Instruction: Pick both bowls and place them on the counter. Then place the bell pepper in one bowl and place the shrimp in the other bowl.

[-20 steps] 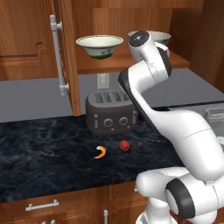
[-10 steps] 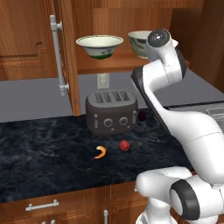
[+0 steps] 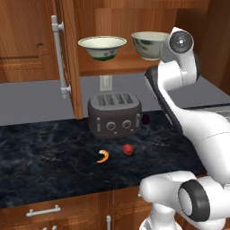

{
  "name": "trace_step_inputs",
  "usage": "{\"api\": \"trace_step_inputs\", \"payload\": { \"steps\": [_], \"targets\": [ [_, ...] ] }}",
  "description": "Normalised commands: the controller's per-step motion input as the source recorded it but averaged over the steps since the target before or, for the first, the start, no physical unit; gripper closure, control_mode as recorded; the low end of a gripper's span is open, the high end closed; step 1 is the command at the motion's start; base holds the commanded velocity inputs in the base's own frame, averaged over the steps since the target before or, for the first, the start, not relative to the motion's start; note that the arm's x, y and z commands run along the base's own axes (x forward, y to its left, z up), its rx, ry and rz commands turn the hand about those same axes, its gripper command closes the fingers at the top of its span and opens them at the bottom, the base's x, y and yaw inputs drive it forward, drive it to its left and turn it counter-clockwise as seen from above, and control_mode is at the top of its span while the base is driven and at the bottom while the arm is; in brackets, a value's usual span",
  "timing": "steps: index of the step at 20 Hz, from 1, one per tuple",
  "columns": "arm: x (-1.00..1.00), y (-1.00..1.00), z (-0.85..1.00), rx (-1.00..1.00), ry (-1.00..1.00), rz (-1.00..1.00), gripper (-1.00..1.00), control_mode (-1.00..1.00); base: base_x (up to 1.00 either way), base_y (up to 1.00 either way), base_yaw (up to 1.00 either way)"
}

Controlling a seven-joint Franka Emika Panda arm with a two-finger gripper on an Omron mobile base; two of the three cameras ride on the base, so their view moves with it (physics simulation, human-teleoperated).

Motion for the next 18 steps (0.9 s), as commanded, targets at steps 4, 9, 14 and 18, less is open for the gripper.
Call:
{"api": "trace_step_inputs", "payload": {
  "steps": [4, 9, 14, 18],
  "targets": [
    [0.45, 0.0, 0.54, -0.14, 0.0, 0.06, -1.0, -1.0, 0.0, 0.0, 0.0],
    [0.38, 0.0, 0.19, -0.18, 0.01, 0.0, -1.0, -1.0, 0.0, 0.0, 0.0],
    [0.22, 0.07, -0.01, -0.17, 0.0, -0.01, -1.0, -1.0, 0.0, 0.0, 0.0],
    [0.32, 0.0, 0.0, -0.1, 0.0, 0.0, -1.0, -1.0, 0.0, 0.0, 0.0]
  ]
}}
